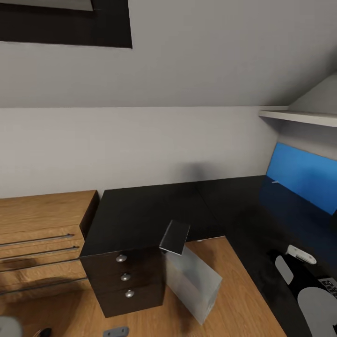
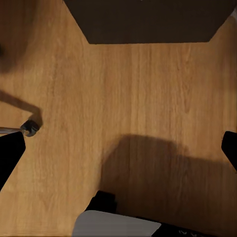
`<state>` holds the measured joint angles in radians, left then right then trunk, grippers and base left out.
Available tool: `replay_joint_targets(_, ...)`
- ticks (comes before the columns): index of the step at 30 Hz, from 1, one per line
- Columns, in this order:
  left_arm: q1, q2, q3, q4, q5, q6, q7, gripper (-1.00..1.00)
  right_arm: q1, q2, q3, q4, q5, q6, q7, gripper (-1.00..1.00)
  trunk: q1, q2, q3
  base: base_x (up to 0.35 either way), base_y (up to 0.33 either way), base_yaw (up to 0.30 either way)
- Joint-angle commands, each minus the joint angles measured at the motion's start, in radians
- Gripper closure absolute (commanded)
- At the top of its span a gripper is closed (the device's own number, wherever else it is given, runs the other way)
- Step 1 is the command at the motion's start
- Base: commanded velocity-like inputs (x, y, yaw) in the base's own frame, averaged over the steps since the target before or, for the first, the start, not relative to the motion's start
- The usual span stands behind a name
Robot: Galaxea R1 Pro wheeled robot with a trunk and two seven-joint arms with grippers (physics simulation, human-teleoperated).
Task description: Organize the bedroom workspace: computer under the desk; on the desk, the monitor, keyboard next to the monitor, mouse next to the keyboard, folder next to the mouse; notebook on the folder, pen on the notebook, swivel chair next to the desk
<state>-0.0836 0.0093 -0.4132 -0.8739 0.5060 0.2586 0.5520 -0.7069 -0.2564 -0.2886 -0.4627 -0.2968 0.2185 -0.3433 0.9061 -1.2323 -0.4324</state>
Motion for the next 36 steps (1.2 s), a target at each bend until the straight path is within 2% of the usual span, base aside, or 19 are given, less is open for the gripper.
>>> replay_joint_targets(1,-0.001,0.0,-0.004,-0.001,0.005,0.004,0.008,-1.0,0.0,0.0,0.0,-0.002,-0.012,0.002,-0.003,1.0,0.0,-0.001,-0.001,0.0,-0.008,-0.004)
replay_joint_targets(17,-0.001,-0.006,-0.006,0.016,0.005,0.004,0.006,-1.0,0.0,-0.003,0.004,0.007,-0.006,-0.017,-0.004,1.0,0.0,-0.001,-0.001,0.025,-0.12,0.0)
replay_joint_targets(21,-0.001,-0.006,-0.006,0.016,0.005,0.004,0.006,-1.0,0.0,-0.003,0.007,0.01,-0.005,-0.026,-0.042,1.0,0.0,-0.001,-0.001,0.0,-0.022,0.0)
replay_joint_targets(24,-0.001,-0.006,-0.006,0.016,0.005,0.004,0.006,-1.0,0.0,-0.003,0.007,0.011,0.006,-0.047,-0.074,1.0,0.0,-0.001,-0.001,0.0,-0.005,0.0)
replay_joint_targets(27,-0.001,-0.006,-0.006,0.016,0.005,0.004,0.006,-1.0,0.0,-0.003,0.008,0.012,0.038,-0.061,-0.09,1.0,0.0,-0.001,-0.001,0.0,-0.001,0.0)
replay_joint_targets(36,-0.001,-0.006,-0.006,0.016,0.005,0.003,0.007,-1.0,0.0,-0.008,0.008,0.066,0.051,-0.064,-0.106,1.0,0.0,-0.001,-0.001,0.093,-0.09,0.0)
